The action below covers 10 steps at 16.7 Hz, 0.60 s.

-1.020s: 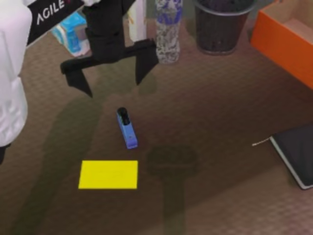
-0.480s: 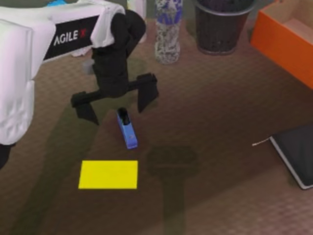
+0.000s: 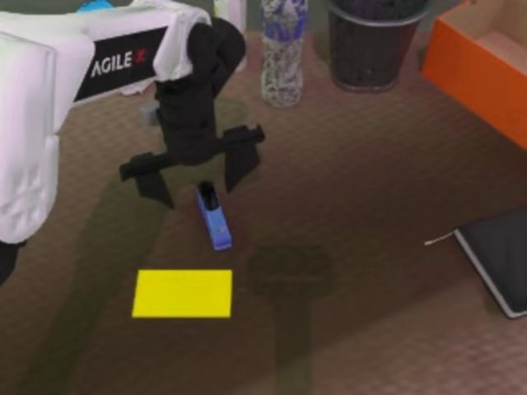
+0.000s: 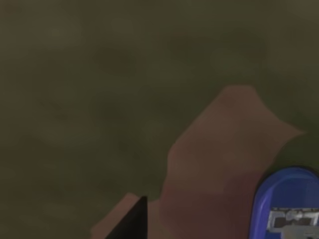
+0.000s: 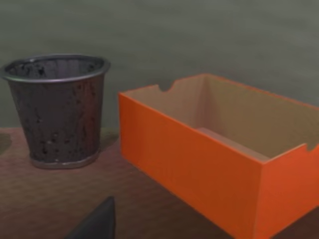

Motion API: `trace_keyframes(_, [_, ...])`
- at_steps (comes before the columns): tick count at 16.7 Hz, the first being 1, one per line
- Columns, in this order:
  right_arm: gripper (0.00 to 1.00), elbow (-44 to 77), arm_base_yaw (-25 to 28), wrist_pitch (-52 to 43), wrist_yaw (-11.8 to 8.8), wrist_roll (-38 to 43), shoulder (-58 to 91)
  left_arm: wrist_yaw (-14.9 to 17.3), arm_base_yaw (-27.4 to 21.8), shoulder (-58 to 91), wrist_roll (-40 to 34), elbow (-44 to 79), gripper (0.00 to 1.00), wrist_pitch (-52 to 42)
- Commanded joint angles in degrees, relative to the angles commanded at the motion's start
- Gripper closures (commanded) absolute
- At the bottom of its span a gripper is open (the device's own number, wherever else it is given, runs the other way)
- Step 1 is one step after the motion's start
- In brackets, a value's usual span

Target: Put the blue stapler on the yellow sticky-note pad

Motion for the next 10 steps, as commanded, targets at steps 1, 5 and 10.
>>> trace_keyframes(1, [0.00,0.0,0.0,0.0,0.0,0.0,0.0,0.0,0.0,0.0,0.0,0.0,0.45,0.0])
trace_keyframes(5, [0.00,0.0,0.0,0.0,0.0,0.0,0.0,0.0,0.0,0.0,0.0,0.0,0.75,0.0])
trace_keyframes(10, [0.00,0.0,0.0,0.0,0.0,0.0,0.0,0.0,0.0,0.0,0.0,0.0,1.00,0.0])
